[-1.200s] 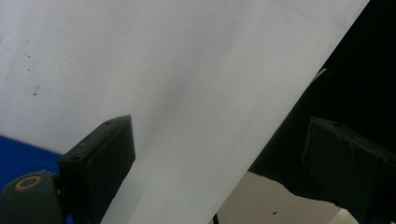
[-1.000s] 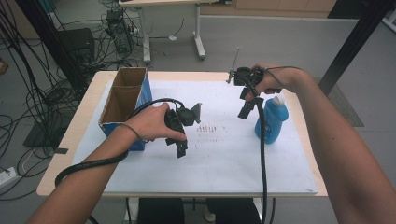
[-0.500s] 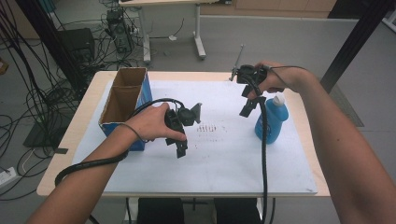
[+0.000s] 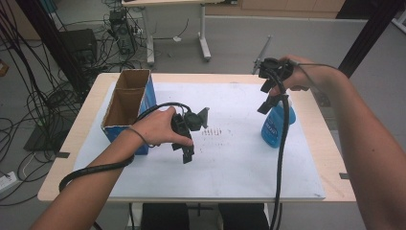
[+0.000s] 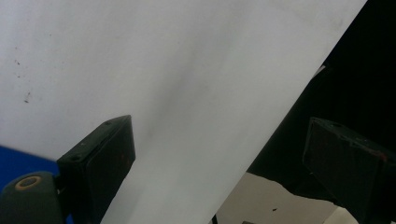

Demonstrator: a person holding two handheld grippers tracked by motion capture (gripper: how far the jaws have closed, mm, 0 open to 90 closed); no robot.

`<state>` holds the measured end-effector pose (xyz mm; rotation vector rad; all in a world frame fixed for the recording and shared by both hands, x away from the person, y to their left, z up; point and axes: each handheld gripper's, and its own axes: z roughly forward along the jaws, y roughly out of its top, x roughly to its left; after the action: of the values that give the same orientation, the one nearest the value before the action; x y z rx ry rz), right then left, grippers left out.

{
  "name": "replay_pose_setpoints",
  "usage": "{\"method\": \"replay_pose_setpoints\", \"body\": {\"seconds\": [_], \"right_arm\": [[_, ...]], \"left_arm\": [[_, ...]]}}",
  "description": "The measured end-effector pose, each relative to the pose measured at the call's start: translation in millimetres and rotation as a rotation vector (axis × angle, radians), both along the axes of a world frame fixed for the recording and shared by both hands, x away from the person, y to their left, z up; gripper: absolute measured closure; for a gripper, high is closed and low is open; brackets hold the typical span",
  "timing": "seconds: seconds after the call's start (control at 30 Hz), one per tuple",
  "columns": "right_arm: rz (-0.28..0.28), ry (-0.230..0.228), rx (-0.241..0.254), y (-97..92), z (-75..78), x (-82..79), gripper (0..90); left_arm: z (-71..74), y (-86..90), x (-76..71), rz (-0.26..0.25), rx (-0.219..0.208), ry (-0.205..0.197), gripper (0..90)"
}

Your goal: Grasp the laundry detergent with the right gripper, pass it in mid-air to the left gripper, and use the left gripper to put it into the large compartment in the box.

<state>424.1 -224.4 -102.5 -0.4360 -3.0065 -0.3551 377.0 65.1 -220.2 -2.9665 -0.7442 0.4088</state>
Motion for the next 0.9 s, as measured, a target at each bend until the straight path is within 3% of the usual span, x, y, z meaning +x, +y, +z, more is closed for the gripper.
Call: {"method": "replay_pose_setpoints", "body": {"seconds": [0.57, 0.9], "right_arm": [[-0.114, -0.051, 0.002, -45.1, 26.1, -28.0, 7.7], [-0.199, -0.065, -0.001, -74.4, 25.9, -44.1, 8.1]], "left_arm": [[-1.4, 0.6, -0.3, -0.005, -0.007, 0.001, 9.6], [-0.5, -0.3, -1.8, -0.010, -0.011, -0.001, 9.6]]}}
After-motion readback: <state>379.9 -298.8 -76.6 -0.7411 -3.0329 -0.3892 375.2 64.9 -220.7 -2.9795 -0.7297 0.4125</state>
